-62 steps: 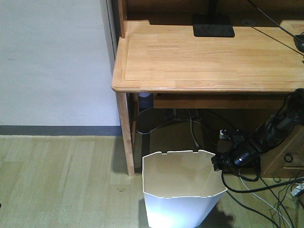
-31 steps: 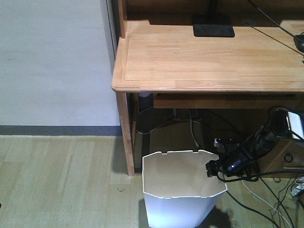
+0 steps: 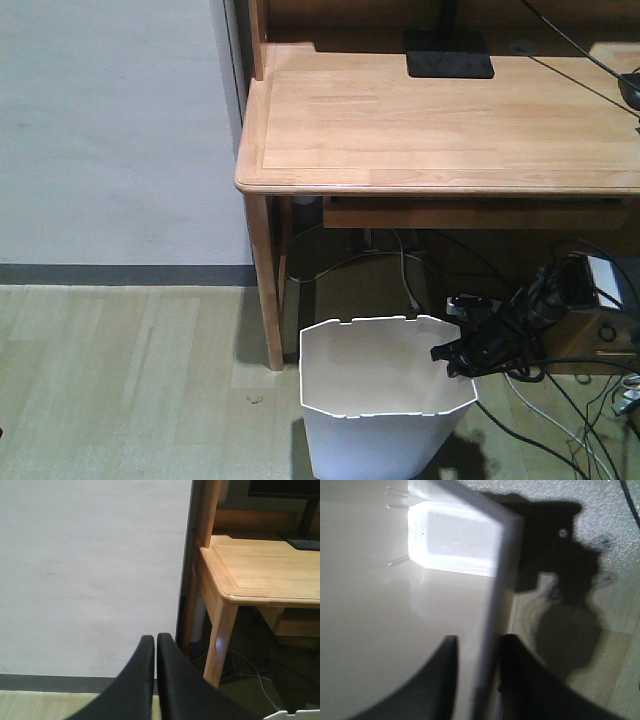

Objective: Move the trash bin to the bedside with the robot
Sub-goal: 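Close the right gripper on the bin's rim wall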

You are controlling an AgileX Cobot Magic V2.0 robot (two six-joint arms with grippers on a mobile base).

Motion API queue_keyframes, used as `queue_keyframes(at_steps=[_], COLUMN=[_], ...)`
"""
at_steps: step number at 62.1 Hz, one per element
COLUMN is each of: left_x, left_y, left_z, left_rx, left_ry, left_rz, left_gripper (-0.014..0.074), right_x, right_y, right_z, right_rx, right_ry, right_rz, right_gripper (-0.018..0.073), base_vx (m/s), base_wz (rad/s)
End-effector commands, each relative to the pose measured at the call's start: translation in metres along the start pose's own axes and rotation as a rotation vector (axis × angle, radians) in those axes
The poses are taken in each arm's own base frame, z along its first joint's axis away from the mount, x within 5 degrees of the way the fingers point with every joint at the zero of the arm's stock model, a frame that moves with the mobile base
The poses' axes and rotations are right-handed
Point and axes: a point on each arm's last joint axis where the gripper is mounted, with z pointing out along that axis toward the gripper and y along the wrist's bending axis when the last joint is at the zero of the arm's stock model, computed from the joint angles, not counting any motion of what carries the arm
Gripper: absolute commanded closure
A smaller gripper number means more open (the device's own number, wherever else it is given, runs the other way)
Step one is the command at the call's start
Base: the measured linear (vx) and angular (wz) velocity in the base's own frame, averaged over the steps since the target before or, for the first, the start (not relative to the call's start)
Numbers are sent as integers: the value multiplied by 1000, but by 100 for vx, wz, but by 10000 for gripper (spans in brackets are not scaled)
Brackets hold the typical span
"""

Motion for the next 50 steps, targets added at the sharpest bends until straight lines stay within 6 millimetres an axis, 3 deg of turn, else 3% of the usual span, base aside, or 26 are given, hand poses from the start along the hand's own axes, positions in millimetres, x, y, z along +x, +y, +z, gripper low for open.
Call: queue_keyframes(at_steps=[1, 31, 42, 50], left_x=[-1, -1, -1, -1], left_y=[0, 0, 0, 0], left_z=[1, 1, 1, 1], left_rx=[4, 4, 4, 4], left_ry=[-62, -62, -62, -62], left_rz=[-10, -10, -10, -10], left_gripper=[602, 602, 602, 602], right_x=[-24, -29, -29, -17], right_y=[2, -22, -19, -14], right_z=[-28, -82, -104, -122], right_rx=[-40, -376, -383, -312], right_ry=[-24, -102, -94, -150], right_rz=[2, 22, 18, 34], right_gripper=[574, 564, 563, 563], base_vx=[0, 0, 0, 0], base_wz=[0, 0, 0, 0])
